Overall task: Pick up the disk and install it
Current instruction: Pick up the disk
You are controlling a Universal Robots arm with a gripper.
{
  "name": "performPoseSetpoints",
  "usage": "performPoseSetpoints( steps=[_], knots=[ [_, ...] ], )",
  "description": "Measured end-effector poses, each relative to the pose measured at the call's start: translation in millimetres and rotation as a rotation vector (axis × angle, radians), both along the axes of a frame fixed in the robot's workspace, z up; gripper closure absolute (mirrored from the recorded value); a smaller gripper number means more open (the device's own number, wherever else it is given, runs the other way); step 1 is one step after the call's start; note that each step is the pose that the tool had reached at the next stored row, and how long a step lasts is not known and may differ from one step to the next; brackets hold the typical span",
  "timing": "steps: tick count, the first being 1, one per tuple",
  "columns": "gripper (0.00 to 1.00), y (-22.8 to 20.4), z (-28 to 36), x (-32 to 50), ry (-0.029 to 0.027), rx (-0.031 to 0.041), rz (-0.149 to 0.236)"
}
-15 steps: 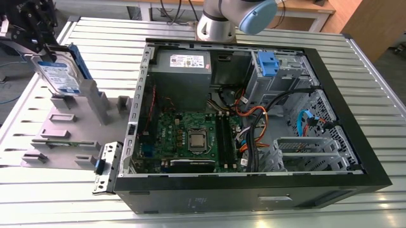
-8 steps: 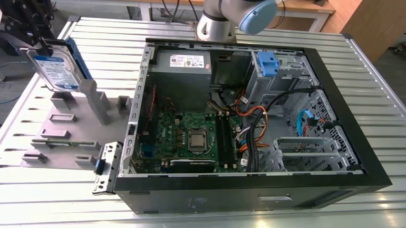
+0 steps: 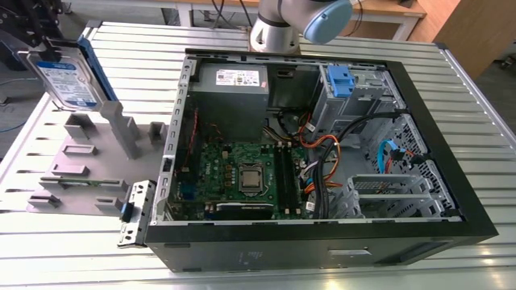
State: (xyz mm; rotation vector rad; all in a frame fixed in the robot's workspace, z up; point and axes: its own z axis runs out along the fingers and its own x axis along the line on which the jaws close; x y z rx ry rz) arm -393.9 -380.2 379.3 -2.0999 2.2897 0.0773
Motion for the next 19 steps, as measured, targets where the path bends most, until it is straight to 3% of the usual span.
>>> performPoseSetpoints(
  steps=[9, 19],
  knots=[
    [0.65, 0.0, 24.5, 0.0, 0.0001, -0.0002, 0.0],
    [0.65, 0.3, 57.8, 0.0, 0.0, -0.0015, 0.0]
  ],
)
